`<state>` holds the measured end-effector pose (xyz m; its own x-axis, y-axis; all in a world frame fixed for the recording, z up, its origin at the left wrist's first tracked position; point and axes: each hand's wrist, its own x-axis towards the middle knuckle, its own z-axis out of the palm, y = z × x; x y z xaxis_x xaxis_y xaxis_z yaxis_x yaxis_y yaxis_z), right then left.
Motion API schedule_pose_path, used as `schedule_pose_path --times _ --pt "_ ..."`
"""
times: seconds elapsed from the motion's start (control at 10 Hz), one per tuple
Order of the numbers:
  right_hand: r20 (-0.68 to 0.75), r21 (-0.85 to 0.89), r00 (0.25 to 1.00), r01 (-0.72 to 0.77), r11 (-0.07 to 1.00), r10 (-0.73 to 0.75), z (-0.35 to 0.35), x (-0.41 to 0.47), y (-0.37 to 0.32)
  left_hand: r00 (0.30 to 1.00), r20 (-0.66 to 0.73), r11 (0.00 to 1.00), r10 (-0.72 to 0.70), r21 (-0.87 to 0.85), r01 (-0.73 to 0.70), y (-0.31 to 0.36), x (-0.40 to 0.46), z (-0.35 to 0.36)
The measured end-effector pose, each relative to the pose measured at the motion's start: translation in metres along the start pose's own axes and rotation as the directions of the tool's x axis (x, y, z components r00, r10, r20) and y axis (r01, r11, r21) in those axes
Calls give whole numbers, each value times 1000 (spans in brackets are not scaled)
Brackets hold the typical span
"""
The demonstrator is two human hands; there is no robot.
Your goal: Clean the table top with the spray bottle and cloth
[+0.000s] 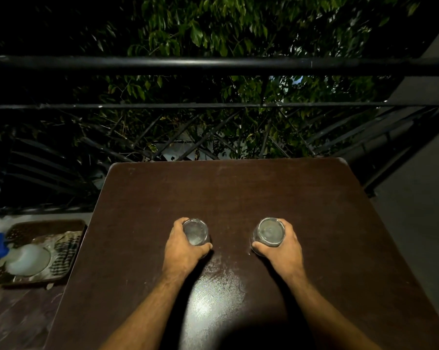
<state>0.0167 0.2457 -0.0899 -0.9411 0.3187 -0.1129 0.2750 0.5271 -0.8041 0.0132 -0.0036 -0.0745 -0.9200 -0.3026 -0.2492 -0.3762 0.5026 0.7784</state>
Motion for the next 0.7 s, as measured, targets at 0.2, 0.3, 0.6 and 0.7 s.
schedule_pose_path --times 0.2,0.3,0.6,0.7 --pt "35 -23 999 -35 999 36 -3 -3 -3 999 39 1000 1 -6 -1 1 -1 -4" --pt "52 -103 999 5 995 1 -9 -2 -10 999 26 998 38 44 -39 8 3 -11" --pt "120 -304 943 332 893 -310 -44 48 -109 973 21 954 232 193 -231 88 51 -97" --pt "116 -327 924 383 864 -366 -58 55 -151 951 -24 920 308 262 -292 118 55 -126"
